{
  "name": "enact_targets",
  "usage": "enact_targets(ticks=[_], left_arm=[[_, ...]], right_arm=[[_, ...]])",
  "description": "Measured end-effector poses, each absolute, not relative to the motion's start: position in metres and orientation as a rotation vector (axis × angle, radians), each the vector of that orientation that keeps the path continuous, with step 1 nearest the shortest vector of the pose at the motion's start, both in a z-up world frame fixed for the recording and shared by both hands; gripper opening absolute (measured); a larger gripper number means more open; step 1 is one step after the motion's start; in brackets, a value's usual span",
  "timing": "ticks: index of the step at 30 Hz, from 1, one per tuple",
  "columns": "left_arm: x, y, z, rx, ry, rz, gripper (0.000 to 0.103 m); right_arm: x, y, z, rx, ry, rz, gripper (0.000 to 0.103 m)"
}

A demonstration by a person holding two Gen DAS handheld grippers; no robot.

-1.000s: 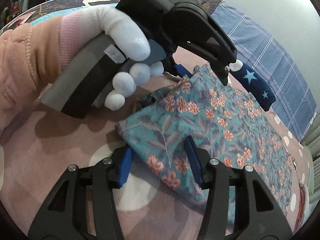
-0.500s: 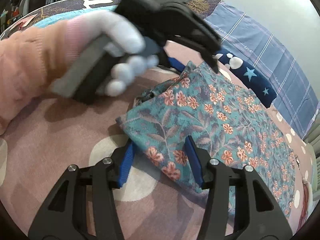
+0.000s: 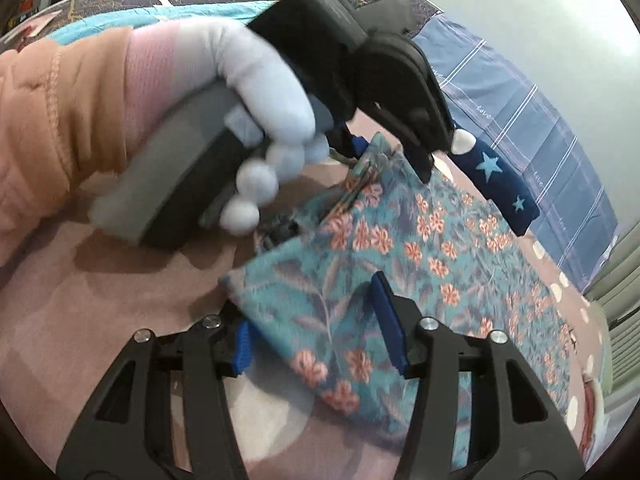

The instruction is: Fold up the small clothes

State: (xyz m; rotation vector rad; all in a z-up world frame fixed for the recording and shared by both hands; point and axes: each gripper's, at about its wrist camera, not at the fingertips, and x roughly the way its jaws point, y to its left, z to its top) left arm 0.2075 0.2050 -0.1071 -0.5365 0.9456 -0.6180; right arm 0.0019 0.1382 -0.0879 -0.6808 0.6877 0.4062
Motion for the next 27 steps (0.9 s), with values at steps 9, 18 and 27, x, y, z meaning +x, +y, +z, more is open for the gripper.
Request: enact_targets(ticks=[9,18,27], left_arm=[[0.208,0.188,-0.067,-0.547,0.908,-0.67,0.011],[0.209,0.133,-0.035,-0.486,0.902,-0.687,0.011],[0.215,0.072,-0.017,-0.413,0.938,-0.674,0.011]], right_arm=[[-0.002,0.1,-0.045,-0.47,0.627,0.46,0.009],[0.004,0.037,-0.006,-0.245,0.636,0.475,0.009],[0.021,-0.063,0.007,0.117,0.696,0.538,0.01]])
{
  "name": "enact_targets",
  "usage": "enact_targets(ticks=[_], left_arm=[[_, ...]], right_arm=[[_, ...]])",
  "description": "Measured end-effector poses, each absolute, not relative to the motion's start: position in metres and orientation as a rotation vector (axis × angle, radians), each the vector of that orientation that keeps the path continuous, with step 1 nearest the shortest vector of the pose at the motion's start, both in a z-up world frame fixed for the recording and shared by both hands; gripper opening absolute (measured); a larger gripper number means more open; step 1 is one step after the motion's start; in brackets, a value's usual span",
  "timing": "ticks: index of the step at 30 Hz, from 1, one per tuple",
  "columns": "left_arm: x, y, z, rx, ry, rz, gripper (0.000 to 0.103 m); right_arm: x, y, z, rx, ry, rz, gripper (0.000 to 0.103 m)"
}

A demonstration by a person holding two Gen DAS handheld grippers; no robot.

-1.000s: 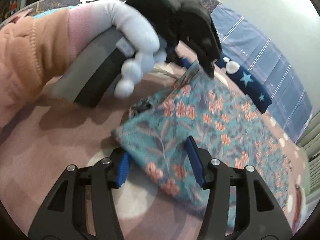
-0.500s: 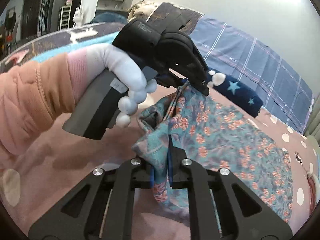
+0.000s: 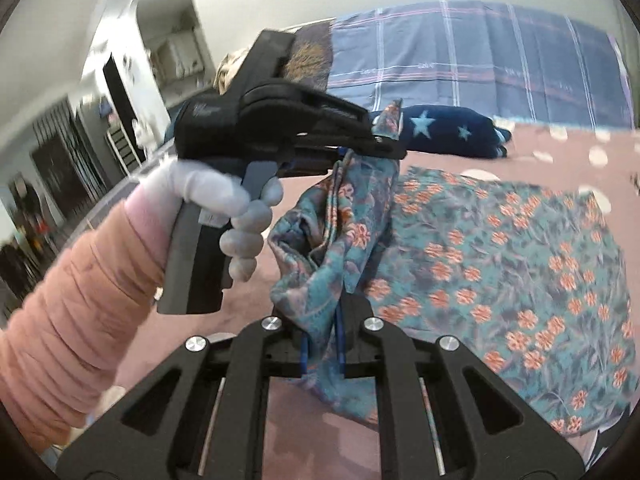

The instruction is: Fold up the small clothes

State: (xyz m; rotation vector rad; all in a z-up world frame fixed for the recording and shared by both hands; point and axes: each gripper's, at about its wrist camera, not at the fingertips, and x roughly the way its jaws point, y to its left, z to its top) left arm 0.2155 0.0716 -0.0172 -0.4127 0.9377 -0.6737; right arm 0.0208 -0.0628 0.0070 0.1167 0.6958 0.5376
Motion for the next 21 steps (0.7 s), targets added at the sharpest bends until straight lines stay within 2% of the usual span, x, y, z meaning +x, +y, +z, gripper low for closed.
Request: enact_targets(ticks=[21], left_arm=[[0.223,-0.152,-0.023,-0.058,1.067,-0.67,0.011]], right_arm=[[0.001,-0.259,-0.027,0.479,0.688,0.373,0.01]])
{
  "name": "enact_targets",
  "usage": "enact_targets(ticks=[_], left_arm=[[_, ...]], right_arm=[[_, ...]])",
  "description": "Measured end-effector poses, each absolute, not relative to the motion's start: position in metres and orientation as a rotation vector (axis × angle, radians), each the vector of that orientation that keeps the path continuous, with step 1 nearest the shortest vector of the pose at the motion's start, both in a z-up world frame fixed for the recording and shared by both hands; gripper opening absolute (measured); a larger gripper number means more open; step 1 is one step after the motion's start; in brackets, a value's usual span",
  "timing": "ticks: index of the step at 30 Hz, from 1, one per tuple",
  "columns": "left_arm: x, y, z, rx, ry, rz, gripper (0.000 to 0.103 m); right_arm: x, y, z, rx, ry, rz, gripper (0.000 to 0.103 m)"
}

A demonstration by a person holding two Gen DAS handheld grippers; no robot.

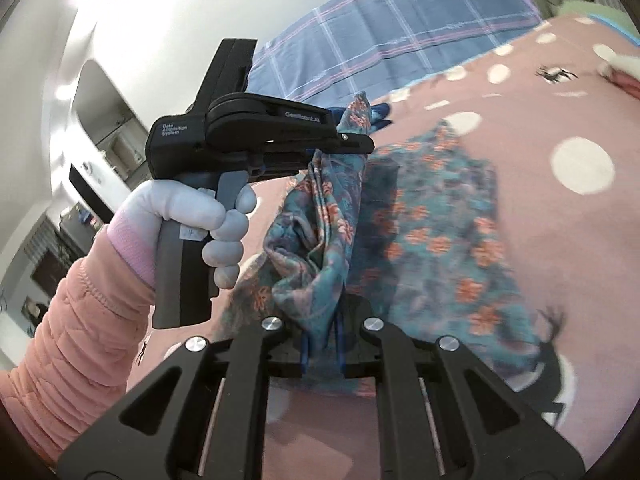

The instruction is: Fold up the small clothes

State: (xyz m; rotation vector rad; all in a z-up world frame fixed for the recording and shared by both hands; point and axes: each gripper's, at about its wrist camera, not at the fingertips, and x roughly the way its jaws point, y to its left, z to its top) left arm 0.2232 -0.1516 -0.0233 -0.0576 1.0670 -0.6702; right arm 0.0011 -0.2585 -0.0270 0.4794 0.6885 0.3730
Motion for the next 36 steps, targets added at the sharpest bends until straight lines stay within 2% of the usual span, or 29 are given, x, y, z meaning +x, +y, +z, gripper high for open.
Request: enact_targets(ticks=[5,8,11,17,22,29,36], left_arm=[[0.223,-0.199,-0.035,0.073,1.077,-0.656,0.011],[0.222,-0.22,-0.049,0.152,1.084,-0.612,0.015],[0.222,-0.228,-0.051,0.18,1.058,-0.595,0.022],[0.207,-0.198,0.009,0.108,0.865,-0.591,0.042],[0.144,-0.142,0.042,0.137,0.741,-0.621,0.058],[0.033,-0.079,-0.021,0.323,0.798,-0.624,0.06],[0.008,-0.072,-0.067,0.408,0.811,-0.508,0.06]], right_arm=[[-0.007,-0.292,-0.04,0.542,0.695,0.311,0.01],[-0.004,-0.307,-0.054,0.57,0.72,0.287,0.01],[0.001,-0.316,-0.07,0.613,0.758,0.283,0.01],[0.005,-0.326,-0.084,0.683,0.787,0.305,0.014],[0.005,-0.328,-0.084,0.695,0.79,0.309,0.016],[0.002,-0.329,-0.08,0.69,0.802,0.301,0.019],[-0.002,-0.326,-0.077,0.675,0.814,0.278,0.025]])
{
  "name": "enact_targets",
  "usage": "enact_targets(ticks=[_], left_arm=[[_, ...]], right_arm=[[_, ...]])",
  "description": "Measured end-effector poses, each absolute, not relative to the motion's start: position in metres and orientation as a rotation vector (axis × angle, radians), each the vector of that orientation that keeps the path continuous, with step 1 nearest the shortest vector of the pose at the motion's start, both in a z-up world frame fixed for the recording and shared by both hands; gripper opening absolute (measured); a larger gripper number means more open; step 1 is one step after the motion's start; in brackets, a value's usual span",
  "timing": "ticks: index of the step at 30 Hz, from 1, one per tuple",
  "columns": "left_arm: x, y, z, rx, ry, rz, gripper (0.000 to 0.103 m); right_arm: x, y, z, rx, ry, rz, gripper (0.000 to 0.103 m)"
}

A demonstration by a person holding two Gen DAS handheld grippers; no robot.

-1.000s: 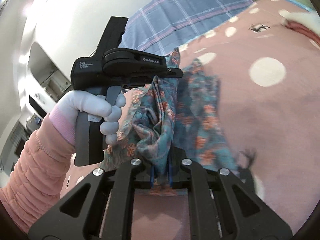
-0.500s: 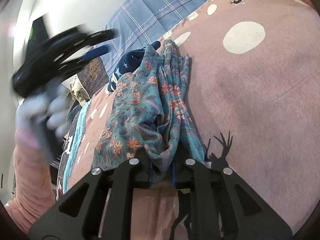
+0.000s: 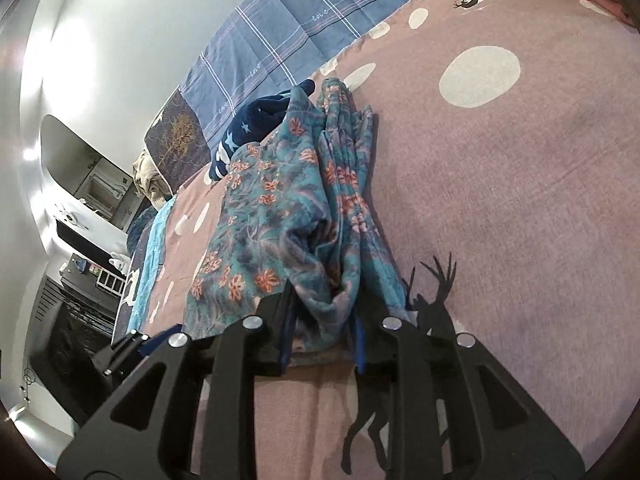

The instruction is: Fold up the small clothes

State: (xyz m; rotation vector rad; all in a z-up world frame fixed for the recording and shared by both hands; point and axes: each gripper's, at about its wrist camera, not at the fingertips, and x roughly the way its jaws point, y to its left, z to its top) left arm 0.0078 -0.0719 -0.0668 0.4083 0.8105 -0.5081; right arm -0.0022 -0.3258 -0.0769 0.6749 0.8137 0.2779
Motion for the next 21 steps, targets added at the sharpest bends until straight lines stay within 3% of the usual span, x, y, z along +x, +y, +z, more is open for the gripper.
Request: enact_targets(ticks=[5,6,7,9,15,17,18,21], left_arm=[[0.016,-0.073,-0.07,0.452,0.729,-0.358,0.059],[0.017,-0.072,-0.068,0.446,0.715,-0.345,0.053],[0.016,-0.072,-0.066,0.449,0.703,-0.335,0.041],[0.013,-0.066,-0.066,0.478,0.692,-0.283,0.034],[0.014,-0.05,-0.078,0.443,0.767,-0.313,0.034],[0.009,-0.053,-0.075,0.462,0.769,-0.345,0.034],[0.007,-0.052,-0.073,0.457,0.779,-0.362,0.033],[0.001,-0.04,-0.061,0.359,0.824,-0.439,0.033]], right_arm=[[-0.001,-0.325,-0.073,0.675,0.82,0.257,0.024],[-0.002,-0.326,-0.07,0.674,0.811,0.252,0.011],[-0.002,-0.326,-0.068,0.675,0.799,0.255,0.011],[-0.006,-0.328,-0.061,0.698,0.759,0.295,0.01],[-0.008,-0.349,-0.094,0.748,0.839,0.24,0.01],[-0.014,-0.343,-0.083,0.658,0.81,0.216,0.011],[-0.017,-0.338,-0.075,0.604,0.799,0.195,0.017],[-0.023,-0.328,-0.052,0.501,0.74,0.169,0.018]])
